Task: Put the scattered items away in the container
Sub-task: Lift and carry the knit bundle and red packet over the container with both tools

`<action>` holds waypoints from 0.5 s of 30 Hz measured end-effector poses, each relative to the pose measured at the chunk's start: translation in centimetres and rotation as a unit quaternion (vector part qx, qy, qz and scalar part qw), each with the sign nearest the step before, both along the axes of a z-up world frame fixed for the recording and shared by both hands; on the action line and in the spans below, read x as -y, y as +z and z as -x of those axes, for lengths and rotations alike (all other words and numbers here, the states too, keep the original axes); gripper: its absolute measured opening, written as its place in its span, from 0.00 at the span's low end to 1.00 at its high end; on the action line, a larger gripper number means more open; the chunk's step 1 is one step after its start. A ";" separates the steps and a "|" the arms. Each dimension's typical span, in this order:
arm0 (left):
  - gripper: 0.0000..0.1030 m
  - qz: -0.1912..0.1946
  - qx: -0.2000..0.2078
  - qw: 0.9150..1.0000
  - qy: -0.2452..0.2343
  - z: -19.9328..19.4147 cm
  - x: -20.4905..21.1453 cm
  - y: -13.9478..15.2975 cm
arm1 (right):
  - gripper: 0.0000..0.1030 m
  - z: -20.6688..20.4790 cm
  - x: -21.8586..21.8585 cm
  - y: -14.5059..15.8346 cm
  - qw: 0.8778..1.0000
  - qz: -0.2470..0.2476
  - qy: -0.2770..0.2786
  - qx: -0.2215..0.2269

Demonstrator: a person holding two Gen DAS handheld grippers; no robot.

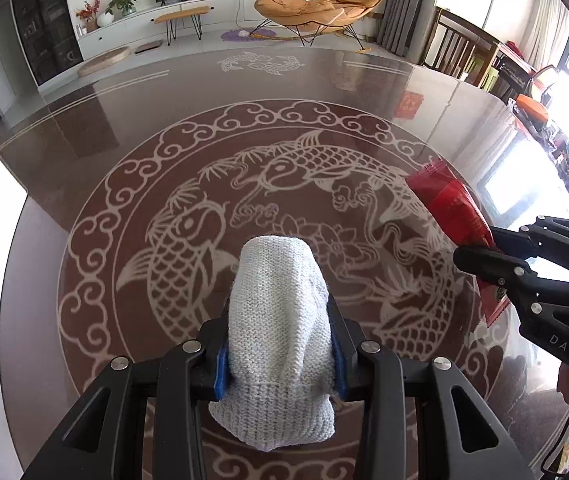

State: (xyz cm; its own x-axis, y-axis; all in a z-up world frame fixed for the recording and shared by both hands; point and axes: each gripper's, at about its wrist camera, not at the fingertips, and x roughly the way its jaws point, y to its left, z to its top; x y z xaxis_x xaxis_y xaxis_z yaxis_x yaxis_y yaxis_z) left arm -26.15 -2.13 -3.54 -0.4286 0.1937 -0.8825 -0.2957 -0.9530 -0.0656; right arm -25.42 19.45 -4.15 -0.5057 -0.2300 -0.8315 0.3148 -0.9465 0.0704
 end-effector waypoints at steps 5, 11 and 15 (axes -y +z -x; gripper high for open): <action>0.37 -0.019 -0.001 1.000 0.007 -4.6 0.2 -0.3 | 0.21 -3.3 0.4 0.8 0.999 0.046 -0.012 -0.003; 0.37 -0.029 0.002 1.000 0.010 -8.5 0.5 -0.2 | 0.21 -7.2 0.8 1.3 0.997 0.076 -0.022 0.004; 0.37 -0.033 0.001 0.999 0.014 -9.1 1.2 0.0 | 0.21 -8.7 0.8 1.3 0.996 0.090 -0.026 0.007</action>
State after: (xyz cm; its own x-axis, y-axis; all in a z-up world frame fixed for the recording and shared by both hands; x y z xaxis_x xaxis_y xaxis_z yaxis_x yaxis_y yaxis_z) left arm -17.09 -3.30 -3.50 -0.4332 0.2393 -0.8690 -0.2697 -0.9544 -0.1284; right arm -16.75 18.62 -2.81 -0.5104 -0.3493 -0.7858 0.2628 -0.9334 0.2442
